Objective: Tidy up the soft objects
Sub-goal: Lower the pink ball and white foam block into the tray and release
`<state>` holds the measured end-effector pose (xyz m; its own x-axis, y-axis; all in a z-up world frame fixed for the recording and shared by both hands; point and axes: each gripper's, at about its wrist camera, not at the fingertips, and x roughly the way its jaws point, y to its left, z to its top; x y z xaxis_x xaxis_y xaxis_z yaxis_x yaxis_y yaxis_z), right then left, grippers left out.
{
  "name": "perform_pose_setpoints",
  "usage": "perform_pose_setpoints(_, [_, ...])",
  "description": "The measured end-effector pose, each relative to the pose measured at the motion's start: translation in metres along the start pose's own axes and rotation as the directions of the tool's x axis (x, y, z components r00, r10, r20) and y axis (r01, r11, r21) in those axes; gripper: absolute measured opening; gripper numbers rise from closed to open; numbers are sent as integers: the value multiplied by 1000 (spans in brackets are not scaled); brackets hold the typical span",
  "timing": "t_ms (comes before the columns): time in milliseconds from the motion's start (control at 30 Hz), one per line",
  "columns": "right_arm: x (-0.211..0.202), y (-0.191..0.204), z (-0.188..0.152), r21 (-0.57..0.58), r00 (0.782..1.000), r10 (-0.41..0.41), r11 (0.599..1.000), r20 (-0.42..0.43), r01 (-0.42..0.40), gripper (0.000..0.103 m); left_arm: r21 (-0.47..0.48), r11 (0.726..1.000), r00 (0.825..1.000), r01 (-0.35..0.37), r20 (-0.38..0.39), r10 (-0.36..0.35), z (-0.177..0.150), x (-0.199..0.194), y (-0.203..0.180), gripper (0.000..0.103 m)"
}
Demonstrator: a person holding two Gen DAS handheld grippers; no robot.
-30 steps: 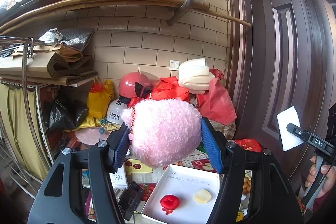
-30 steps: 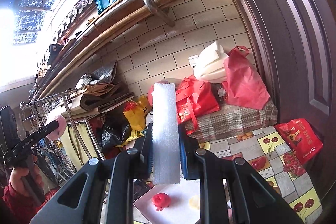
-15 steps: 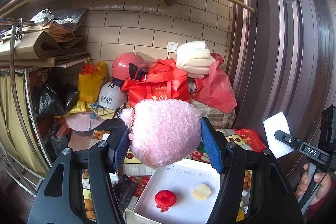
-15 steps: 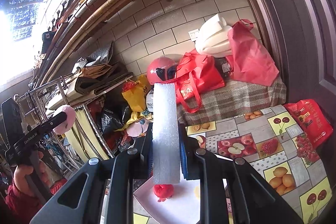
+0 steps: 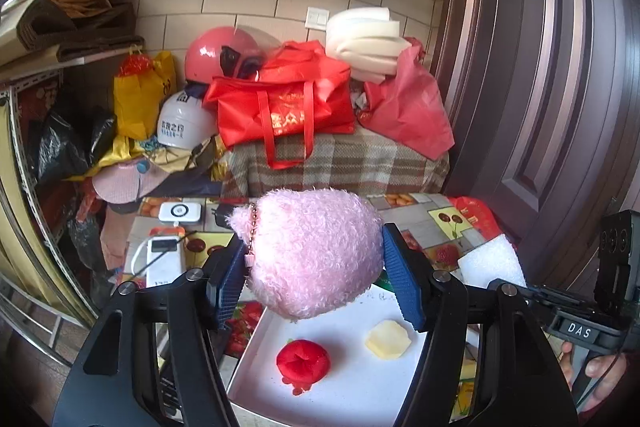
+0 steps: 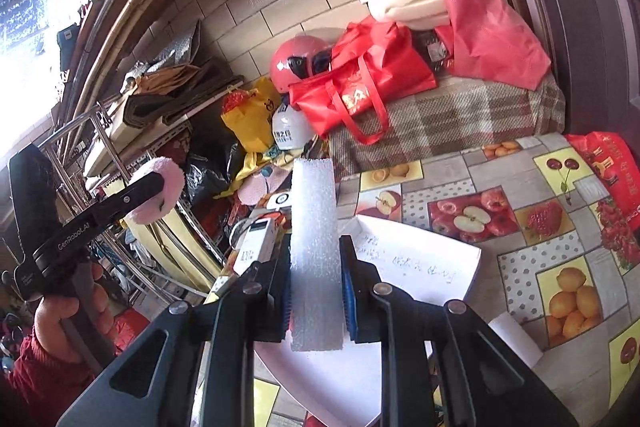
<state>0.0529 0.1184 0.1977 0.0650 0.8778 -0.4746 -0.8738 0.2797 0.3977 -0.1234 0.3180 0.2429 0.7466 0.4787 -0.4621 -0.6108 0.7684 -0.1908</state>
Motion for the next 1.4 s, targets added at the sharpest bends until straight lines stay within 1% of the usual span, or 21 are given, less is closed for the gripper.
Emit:
perform_pose_setpoints(100, [31, -14, -19, 50, 996, -15, 999, -91, 19, 19, -2, 1000, 996, 6, -89, -6, -21, 47, -6, 64])
perform_pose_setpoints(200, [51, -24, -34, 86, 988, -21, 996, -150, 34, 19, 45, 999, 989, 0, -151, 7, -40, 86, -19, 64])
perform_pose_setpoints(300, [66, -26, -45, 97, 981, -25, 994, -193, 44, 19, 78, 996, 976, -38, -213, 54, -56, 120, -26, 64])
perform_pose_setpoints(367, [75, -26, -50, 94, 976, -27, 994, -217, 49, 19, 96, 992, 963, -79, -252, 101, -64, 140, -27, 64])
perform_pose_setpoints(433, [84, -26, -57, 92, 971, -31, 994, -239, 54, 21, 101, 990, 950, -101, -284, 126, -70, 155, -24, 64])
perform_pose_setpoints(500, [90, -26, -60, 94, 966, -27, 994, -256, 52, 21, 130, 985, 941, -114, -304, 149, -76, 166, -24, 68])
perform_pose_setpoints(533, [92, -26, -62, 90, 964, -31, 994, -263, 56, 25, 147, 981, 937, -124, -307, 165, -78, 169, -24, 79])
perform_pose_setpoints(567, [93, -26, -64, 83, 963, -41, 994, -265, 65, 51, 157, 978, 934, -136, -309, 179, -80, 171, -24, 95])
perform_pose_setpoints(600, [93, -26, -64, 78, 964, -49, 994, -261, 71, 70, 161, 976, 931, -146, -310, 191, -80, 171, -24, 102])
perform_pose_setpoints(633, [93, -26, -65, 75, 966, -57, 994, -254, 78, 97, 162, 976, 932, -149, -306, 193, -80, 171, -23, 103])
perform_pose_setpoints(667, [92, -27, -65, 72, 967, -66, 994, -247, 87, 103, 162, 975, 933, -151, -302, 194, -81, 170, -23, 103])
perform_pose_setpoints(833, [92, -28, -65, 76, 966, -87, 991, -243, 108, 103, 153, 976, 934, -152, -300, 193, -81, 165, -21, 103])
perform_pose_setpoints(967, [83, -27, -64, 74, 969, -105, 989, -225, 124, 103, 141, 979, 937, -147, -298, 183, -81, 157, -24, 103])
perform_pose_setpoints(1100, [66, -31, -60, 76, 972, -140, 985, -188, 156, 103, 98, 988, 939, -119, -312, 144, -90, 147, -28, 103])
perform_pose_setpoints(1167, [59, -36, -61, 75, 966, -171, 979, -194, 188, 103, 57, 992, 939, -111, -320, 124, -99, 139, -29, 103])
perform_pose_setpoints(1233, [46, -44, -65, 100, 966, -181, 974, -183, 201, 103, 17, 996, 941, -91, -327, 91, -108, 130, -29, 103])
perform_pose_setpoints(1300, [30, -53, -68, 125, 966, -194, 968, -168, 217, 103, 5, 996, 942, -86, -325, 83, -116, 120, -31, 103])
perform_pose_setpoints(1400, [0, -65, -72, 140, 961, -243, 955, -131, 261, 103, -14, 998, 942, -68, -330, 60, -126, 102, -37, 103])
